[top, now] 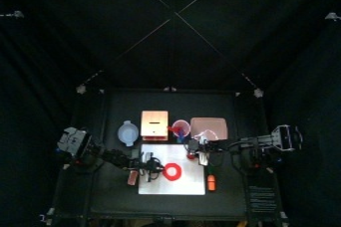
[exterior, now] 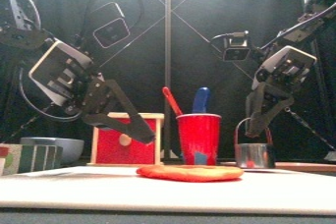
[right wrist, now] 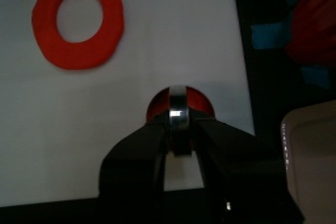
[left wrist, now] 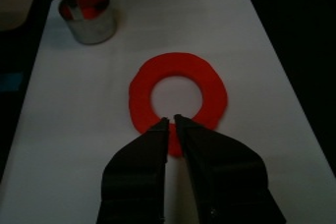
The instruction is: Grab carrot
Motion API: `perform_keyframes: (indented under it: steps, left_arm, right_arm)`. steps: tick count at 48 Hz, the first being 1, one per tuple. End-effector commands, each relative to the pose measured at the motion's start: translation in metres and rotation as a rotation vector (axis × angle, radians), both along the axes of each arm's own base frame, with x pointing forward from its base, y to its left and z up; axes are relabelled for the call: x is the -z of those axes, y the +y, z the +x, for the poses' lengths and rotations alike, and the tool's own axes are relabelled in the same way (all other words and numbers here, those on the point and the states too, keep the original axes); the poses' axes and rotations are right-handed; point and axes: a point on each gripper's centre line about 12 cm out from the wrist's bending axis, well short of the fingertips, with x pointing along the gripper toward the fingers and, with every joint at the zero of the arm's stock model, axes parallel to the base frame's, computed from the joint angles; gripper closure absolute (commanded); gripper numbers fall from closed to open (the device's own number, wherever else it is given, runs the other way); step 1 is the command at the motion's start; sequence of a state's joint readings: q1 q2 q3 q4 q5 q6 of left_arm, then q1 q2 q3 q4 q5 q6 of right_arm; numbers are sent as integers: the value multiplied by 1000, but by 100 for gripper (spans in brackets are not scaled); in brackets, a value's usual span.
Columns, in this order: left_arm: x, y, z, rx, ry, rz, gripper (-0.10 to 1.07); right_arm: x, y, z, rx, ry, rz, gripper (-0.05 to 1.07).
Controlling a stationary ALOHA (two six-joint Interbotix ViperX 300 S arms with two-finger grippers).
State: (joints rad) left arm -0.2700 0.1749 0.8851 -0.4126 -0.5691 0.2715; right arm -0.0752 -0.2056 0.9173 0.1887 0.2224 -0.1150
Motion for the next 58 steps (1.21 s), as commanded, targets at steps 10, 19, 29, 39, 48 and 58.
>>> perform_keyframes:
  steps: [10, 19, 29, 39, 48, 58]
  left_arm:
    - [-13, 6, 3, -33, -37, -20, 34]
    - [-16, 7, 4, -34, -45, -20, 34]
    - [-30, 8, 6, -39, -91, -28, 34]
    - [-58, 13, 5, -56, -193, -39, 34]
    - [-75, 16, -3, -43, -265, -13, 34]
    - [-96, 21, -12, -39, -358, 35, 34]
  right_arm:
    - [-21, -1, 7, 3, -71, -3, 15]
    - [-39, 2, 6, 0, -117, 3, 15]
    - [-63, 17, 3, -25, -186, 41, 14]
    - [-79, 33, -2, -82, -272, 34, 14]
    - [-95, 44, -3, -121, -380, 17, 14]
    - [-100, 55, -2, -177, -533, -37, 14]
